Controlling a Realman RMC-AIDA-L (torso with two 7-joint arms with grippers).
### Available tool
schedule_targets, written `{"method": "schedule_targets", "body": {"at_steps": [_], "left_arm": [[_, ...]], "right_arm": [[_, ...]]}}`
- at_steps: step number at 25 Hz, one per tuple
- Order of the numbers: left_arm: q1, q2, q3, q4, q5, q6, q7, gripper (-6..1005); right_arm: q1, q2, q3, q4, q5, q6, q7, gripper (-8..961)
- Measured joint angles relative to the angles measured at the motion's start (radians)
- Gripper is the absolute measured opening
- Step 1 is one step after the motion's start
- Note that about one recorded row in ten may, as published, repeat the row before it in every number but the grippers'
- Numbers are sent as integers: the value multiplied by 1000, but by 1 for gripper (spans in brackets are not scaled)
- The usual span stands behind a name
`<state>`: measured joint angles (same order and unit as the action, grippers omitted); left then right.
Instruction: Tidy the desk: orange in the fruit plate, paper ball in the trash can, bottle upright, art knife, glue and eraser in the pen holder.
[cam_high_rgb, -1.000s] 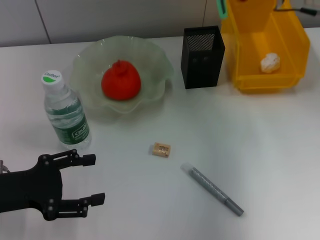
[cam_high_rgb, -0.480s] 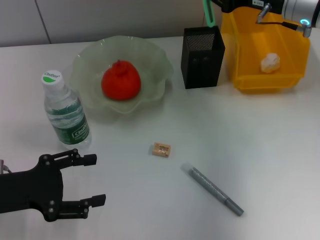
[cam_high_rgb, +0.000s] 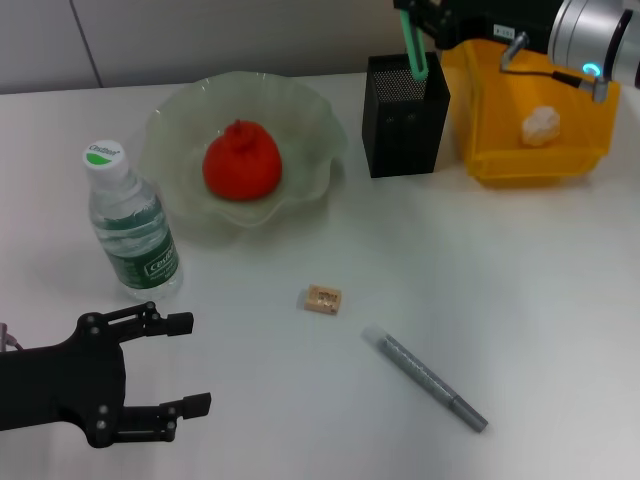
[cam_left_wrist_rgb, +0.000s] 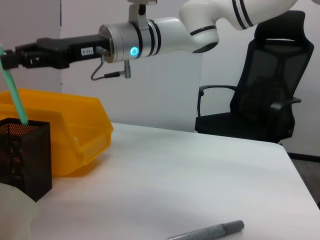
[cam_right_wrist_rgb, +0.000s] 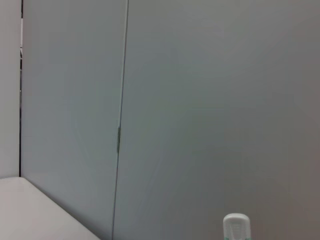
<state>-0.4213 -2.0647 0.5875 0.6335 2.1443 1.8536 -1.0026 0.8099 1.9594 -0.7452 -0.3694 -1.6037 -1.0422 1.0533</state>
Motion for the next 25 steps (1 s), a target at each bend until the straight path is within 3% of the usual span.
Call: {"method": "schedule_targets", "body": {"at_steps": [11,25], "left_arm": [[-12,0,0,-11,1,-7,3,841],[-18,0,0,-11,1,-8,-4,841]], "right_arm": [[-6,3,2,8,0,-7,-22,247],[-21,39,46,-32,27,55,-36,285]]}}
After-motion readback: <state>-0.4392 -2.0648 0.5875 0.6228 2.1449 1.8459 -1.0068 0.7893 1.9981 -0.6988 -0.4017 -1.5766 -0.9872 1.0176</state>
